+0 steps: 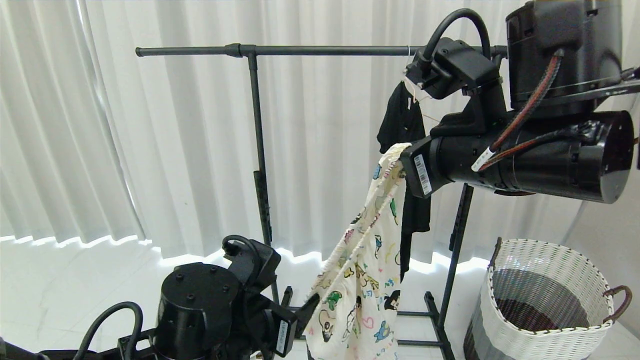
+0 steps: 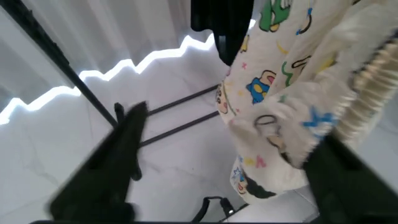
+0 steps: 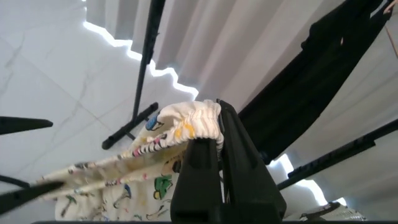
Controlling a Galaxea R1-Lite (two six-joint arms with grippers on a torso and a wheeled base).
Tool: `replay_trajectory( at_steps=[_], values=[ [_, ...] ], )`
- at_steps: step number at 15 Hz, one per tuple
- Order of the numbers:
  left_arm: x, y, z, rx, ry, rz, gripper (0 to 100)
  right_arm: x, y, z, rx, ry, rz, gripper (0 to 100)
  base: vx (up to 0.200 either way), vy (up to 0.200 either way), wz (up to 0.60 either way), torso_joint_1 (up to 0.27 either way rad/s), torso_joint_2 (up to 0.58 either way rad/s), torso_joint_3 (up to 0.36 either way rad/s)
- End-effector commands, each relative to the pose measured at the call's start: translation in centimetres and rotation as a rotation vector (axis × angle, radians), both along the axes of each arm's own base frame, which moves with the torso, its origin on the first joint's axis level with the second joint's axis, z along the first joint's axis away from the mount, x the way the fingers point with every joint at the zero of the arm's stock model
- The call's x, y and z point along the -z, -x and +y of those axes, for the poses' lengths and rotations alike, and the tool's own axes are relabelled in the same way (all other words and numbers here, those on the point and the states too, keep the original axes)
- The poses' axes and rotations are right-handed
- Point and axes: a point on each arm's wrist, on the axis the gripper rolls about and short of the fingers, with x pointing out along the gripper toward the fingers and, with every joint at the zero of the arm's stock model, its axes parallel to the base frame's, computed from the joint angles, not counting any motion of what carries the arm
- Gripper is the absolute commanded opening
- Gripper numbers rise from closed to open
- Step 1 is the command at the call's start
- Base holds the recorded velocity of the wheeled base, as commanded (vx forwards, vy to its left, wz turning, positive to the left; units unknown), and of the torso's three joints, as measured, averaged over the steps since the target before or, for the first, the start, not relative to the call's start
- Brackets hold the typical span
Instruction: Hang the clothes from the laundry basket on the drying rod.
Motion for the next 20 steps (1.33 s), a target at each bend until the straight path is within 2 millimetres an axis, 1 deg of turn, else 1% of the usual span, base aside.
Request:
replay_trajectory(
  at_steps=[1, 3, 4, 5, 6, 7, 8, 10, 11, 12, 13, 14, 15, 17, 18, 20],
  values=[
    [-0.1, 0.3, 0.4, -0.002, -0.012, -0.019, 0, -0.2, 0.7, -1.0, 0.002, -0.003, -0.003, 0, 0.0, 0.0, 0.0, 0.0, 0.0, 0.0],
    [0.1, 0.4, 0.6, -0.018, -0.099, -0.062, 0, -0.1, 1.0, -1.8, 0.013, 0.002, 0.001, 0, 0.0, 0.0, 0.0, 0.0, 0.0, 0.0],
    [0.0, 0.4, 0.7, -0.011, -0.156, -0.103, 0, 0.0, 1.6, -2.5, 0.013, 0.013, 0.009, 0, 0.0, 0.0, 0.0, 0.0, 0.0, 0.0],
    [-0.5, 0.1, 0.5, -0.003, -0.149, -0.152, 0, 0.2, 2.0, -3.2, 0.016, 0.029, 0.021, 0, 0.0, 0.0, 0.0, 0.0, 0.0, 0.0],
    [-1.2, -0.2, 0.3, -0.001, -0.146, -0.203, 0, 0.3, 2.3, -4.1, 0.027, 0.038, 0.031, 0, 0.0, 0.0, 0.0, 0.0, 0.0, 0.0],
    [-2.6, -0.7, 0.1, -0.009, -0.122, -0.246, 0, 0.5, 2.7, -5.0, 0.038, 0.05, 0.039, 0, 0.0, 0.0, 0.0, 0.0, 0.0, 0.0],
    [-4.0, -1.4, -0.3, -0.015, -0.119, -0.251, 0, 0.7, 3.3, -6.1, 0.05, 0.059, 0.049, 0, 0.0, 0.0, 0.0, 0.0, 0.0, 0.0],
    [-8.2, -1.9, -0.5, -0.032, -0.106, -0.217, 0, 1.0, 4.5, -8.0, 0.066, 0.086, 0.072, 0, 0.0, 0.0, 0.0, 0.0, 0.0, 0.0],
    [-10.7, -2.1, -0.7, -0.046, -0.067, -0.183, 0, 1.1, 5.1, -9.0, 0.072, 0.103, 0.088, 0, 0.0, 0.0, 0.0, 0.0, 0.0, 0.0],
    [-12.9, -2.2, -1.0, -0.053, -0.038, -0.149, 0, 1.0, 5.7, -9.6, 0.074, 0.111, 0.096, 0, 0.0, 0.0, 0.0, 0.0, 0.0, 0.0],
    [-13.9, -2.2, -1.0, -0.055, -0.024, -0.14, 0, 0.9, 5.8, -9.8, 0.077, 0.113, 0.098, 0, 0.0, 0.0, 0.0, 0.0, 0.0, 0.0],
    [-17.0, -2.0, -1.0, -0.015, 0.012, -0.104, 0, 0.6, 5.8, -10.3, 0.091, 0.102, 0.09, 0, 0.0, 0.0, 0.0, 0.0, 0.0, 0.0],
    [-19.4, -1.3, -0.5, 0.059, 0.034, -0.076, 0, 0.1, 5.7, -10.4, 0.1, 0.089, 0.079, 0, 0.0, 0.0, 0.0, 0.0, 0.0, 0.0],
    [-23.1, 0.6, 1.1, 0.196, 0.052, 0.012, 0, -1.6, 5.7, -10.3, 0.1, 0.047, 0.043, 0, 0.0, 0.0, 0.0, 0.0, 0.0, 0.0],
    [-24.6, 1.3, 1.6, 0.243, 0.066, 0.036, 0, -2.4, 5.6, -10.3, 0.1, 0.033, 0.031, 0, 0.0, 0.0, 0.0, 0.0, 0.0, 0.0],
    [-26.4, 1.6, 2.0, 0.25, 0.098, -0.004, 0, -4.4, 5.8, -10.5, 0.098, 0.005, 0.007, 0, 0.0, 0.0, 0.0, 0.0, 0.0, 0.0]
  ],
)
